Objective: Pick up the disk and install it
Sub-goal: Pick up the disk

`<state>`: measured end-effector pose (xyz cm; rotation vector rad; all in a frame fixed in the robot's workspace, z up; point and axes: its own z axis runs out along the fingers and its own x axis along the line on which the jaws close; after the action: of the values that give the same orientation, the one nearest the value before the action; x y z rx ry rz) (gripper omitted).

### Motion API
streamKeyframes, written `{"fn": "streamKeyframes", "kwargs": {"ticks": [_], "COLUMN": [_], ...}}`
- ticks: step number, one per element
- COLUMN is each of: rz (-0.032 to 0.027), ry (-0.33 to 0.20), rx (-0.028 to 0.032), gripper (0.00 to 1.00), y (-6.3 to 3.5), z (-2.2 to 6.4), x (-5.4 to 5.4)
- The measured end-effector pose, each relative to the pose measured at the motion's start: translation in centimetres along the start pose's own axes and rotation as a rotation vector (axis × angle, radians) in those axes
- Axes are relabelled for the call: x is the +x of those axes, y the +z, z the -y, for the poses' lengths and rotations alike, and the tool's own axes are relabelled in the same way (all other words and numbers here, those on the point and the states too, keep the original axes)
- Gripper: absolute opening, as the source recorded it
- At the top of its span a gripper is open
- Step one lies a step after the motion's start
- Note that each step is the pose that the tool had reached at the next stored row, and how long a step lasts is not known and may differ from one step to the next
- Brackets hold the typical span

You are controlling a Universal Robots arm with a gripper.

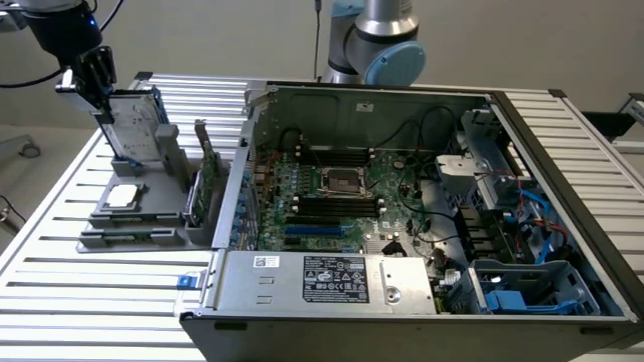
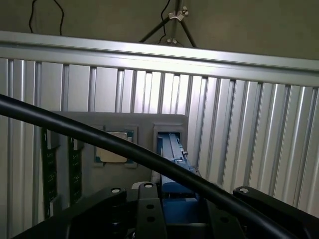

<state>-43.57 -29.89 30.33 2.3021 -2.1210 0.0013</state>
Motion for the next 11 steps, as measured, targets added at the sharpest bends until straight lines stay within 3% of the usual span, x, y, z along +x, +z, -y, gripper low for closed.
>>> {"fn": "streamKeyframes", "kwargs": {"ticks": [11], "rz": [0.0], "ry": [0.0], "rx": [-0.0004], "gripper": [0.33], "y": [-4.6], "z": [0.14], "x": [0.0]}}
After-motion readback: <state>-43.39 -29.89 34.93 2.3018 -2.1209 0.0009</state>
